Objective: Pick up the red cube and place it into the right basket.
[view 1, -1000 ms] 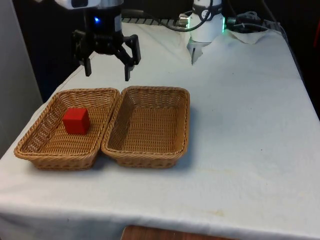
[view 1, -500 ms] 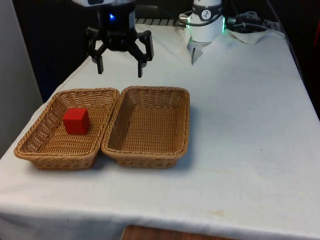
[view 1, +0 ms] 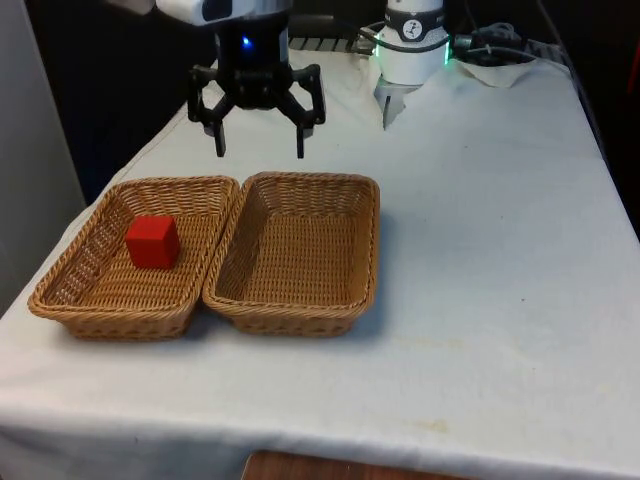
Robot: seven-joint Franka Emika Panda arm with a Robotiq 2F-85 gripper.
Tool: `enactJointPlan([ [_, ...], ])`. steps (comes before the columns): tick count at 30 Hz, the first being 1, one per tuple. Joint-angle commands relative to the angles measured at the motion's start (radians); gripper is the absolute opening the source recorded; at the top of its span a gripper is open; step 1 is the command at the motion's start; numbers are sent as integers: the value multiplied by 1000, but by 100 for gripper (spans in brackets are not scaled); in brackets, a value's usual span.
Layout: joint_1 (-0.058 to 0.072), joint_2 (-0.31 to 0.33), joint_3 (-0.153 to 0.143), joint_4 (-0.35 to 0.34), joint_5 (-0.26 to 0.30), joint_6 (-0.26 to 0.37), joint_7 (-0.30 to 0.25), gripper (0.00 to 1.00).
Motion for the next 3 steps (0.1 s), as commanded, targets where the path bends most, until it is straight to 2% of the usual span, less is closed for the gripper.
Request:
enactJointPlan([
  [1,2,-9,5,-8,3,4,-14,100],
  [2,4,-9,5,-10,3,5,-18,100],
  [3,0,0,4,0,0,0,-9,100],
])
